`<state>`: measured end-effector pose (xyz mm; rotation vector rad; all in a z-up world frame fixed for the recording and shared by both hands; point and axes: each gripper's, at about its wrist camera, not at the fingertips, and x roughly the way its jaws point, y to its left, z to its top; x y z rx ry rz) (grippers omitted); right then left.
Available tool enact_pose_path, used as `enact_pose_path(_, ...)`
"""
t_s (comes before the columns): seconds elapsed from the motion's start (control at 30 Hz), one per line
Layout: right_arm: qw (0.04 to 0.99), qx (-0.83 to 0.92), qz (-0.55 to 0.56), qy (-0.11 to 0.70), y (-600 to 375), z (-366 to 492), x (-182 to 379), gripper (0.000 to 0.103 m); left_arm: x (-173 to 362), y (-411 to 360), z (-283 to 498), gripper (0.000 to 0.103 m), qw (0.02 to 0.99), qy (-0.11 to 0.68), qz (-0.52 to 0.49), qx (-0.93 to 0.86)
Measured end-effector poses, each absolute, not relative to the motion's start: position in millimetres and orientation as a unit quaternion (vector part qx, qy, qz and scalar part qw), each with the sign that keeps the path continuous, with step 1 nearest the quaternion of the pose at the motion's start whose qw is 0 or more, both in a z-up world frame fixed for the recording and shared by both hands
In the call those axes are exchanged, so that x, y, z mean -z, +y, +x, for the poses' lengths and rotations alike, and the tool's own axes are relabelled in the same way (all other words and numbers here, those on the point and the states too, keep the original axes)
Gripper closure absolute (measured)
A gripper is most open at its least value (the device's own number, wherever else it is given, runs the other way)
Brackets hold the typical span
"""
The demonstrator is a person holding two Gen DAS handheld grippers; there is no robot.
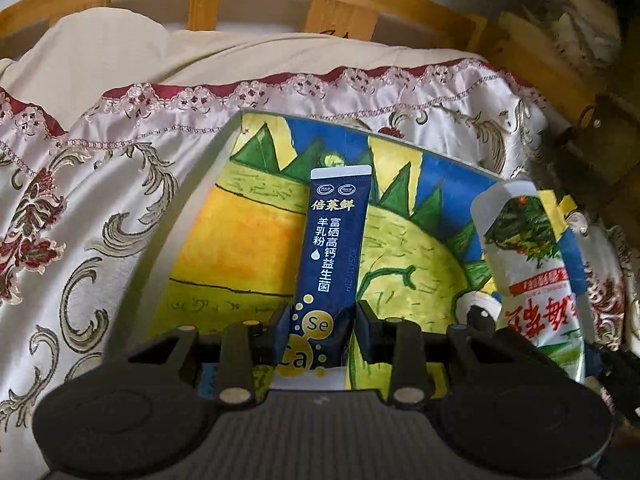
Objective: Organize snacks
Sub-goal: 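Carry both items into the dinosaur tray and open both tools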
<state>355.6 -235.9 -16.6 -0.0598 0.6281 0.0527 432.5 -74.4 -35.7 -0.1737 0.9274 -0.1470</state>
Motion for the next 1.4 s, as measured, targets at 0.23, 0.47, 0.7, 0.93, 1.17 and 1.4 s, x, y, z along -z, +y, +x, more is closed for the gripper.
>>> enact_pose_path(0.23,0.94,-0.005,-0.087,0.329,-225,359,24,0.063,43,-81,430,0.065,0.892,0.443,-0.063,0.064)
enact_pose_path(0.47,0.93,-0.003,-0.125,0.345,-219,363,28,0.05,43,-87,428,0.063,0.895,0.44,-0.043,0.06)
enact_pose_path(0.7,0.942,-0.011,-0.104,0.319,-228,353,18,0.03,33,-81,423,0.031,0.897,0.437,-0.061,0.03)
enact_pose_path(0.93,0.963,-0.015,-0.06,0.26,-241,316,-6,0.01,6,-68,398,0.011,0.915,0.395,-0.082,0.024)
enact_pose_path(1.17,0.982,-0.009,-0.041,0.185,-254,263,-36,0.004,-14,-55,351,0.002,0.939,0.328,-0.105,-0.013)
enact_pose_path(1.4,0.99,-0.009,-0.04,0.137,-260,214,-65,0.001,-38,-48,294,0.001,0.961,0.264,-0.08,-0.014)
